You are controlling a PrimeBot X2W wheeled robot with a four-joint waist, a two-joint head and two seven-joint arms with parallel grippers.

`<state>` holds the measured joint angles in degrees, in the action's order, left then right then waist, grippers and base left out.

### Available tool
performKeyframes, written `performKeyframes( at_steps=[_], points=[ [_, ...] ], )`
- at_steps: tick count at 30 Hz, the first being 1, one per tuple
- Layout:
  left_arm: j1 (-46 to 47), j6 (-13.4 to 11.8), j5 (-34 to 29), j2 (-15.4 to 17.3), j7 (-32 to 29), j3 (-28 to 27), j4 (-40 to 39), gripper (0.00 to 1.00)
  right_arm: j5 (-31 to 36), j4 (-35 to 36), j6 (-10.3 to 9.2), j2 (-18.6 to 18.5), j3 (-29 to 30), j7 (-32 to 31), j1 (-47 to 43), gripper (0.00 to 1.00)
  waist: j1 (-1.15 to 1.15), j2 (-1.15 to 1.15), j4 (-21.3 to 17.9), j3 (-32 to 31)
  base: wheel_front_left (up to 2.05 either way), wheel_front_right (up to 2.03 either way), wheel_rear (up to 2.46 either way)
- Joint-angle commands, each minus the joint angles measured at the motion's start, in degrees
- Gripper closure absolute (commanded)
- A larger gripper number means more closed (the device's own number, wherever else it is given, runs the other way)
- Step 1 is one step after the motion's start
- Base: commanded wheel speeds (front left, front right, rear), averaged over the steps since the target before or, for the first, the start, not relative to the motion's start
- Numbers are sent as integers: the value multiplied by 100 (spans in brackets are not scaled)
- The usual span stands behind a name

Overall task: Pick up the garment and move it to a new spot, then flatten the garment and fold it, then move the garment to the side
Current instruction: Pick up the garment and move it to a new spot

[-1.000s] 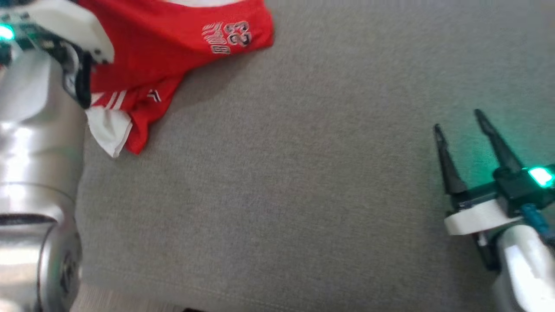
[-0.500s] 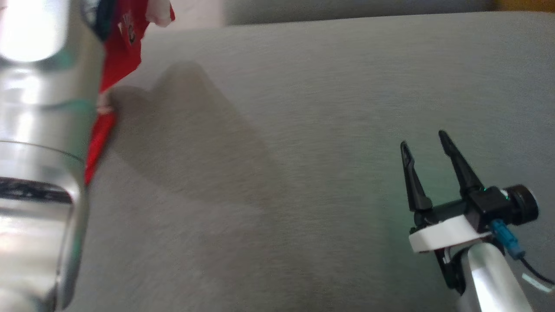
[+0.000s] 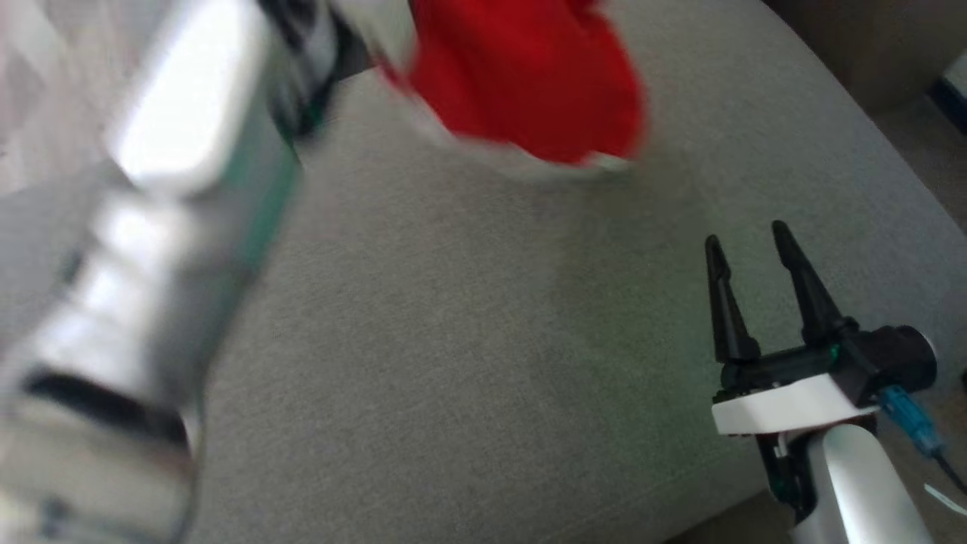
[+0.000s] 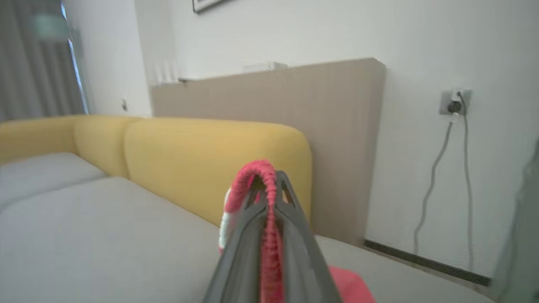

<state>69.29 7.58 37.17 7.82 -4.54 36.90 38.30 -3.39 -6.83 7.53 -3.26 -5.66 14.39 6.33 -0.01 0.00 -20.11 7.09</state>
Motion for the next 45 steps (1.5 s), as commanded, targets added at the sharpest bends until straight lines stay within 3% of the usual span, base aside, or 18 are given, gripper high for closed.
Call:
performKeyframes(
  at_steps=[1, 6, 11, 12, 13, 14, 21, 25, 28, 30, 34, 37, 45],
  points=[
    [-512, -9, 181, 260, 219, 149, -391, 100, -30, 225, -4, 37, -80, 61, 128, 0, 1, 0, -7, 140, 0, 0, 0],
    [-2323, -9, 570, 280, 945, 1336, -1197, 100, 9, 236, -4, 37, 181, 61, 49, 0, 1, 0, 345, 293, 0, 0, 0],
    [-3521, -9, 678, 186, 1425, 2594, -1161, 100, 154, 200, -4, 37, 367, 61, -44, 0, 1, 0, 793, 249, 0, 0, 0],
    [-3647, -9, 694, 147, 1498, 2726, -1084, 29, 180, 187, -4, 37, 387, 61, -64, 0, 1, 0, 872, 217, 0, 0, 0],
    [-3647, -9, 694, 147, 1498, 2726, -1084, 29, 180, 187, -4, 37, 387, 61, -64, 0, 1, 0, 872, 217, 0, 0, 0],
    [-3748, -11, 723, 97, 1589, 2748, -985, 0, 197, 175, -4, 37, 409, 61, -82, 0, 1, 0, 948, 179, 0, 0, 0],
    [-4318, -387, 641, -42, 1940, 2284, -842, 0, 221, 51, -4, 38, 484, 61, -277, 0, 1, 0, 1408, -279, 0, 0, 0],
    [-4905, -906, 477, 146, 1951, 1373, -1450, 0, 167, -35, -4, 38, 500, 61, -507, 0, 1, 0, 1580, -583, 0, 0, 0],
    [-5446, -1347, -3, 297, 1952, 477, -2147, 0, 58, -51, -4, 38, 574, 61, -665, 0, 1, 0, 1723, -707, 0, 0, 0],
    [-5792, -1675, -656, 413, 1953, -44, -2607, 0, 4, -61, -4, 38, 617, 61, -769, 0, 1, 0, 1799, -784, 0, 0, 0],
    [-6585, -2112, -1633, 312, 1953, -988, -3440, 0, -100, -105, -4, 38, 470, 61, -962, 0, 1, 0, 1889, -888, 0, 0, 0],
    [-7115, -2087, -1957, 38, 1953, -1531, -3840, 0, -244, -115, -4, 38, 356, 61, -1073, 0, 1, 0, 1934, -935, 0, 0, 0],
    [-7726, -1552, -2466, -340, 1954, -2158, -3869, 0, -395, -149, -4, 38, 119, 61, -1254, 0, 1, 0, 1989, -1068, 0, 0, 0]
  ],
)
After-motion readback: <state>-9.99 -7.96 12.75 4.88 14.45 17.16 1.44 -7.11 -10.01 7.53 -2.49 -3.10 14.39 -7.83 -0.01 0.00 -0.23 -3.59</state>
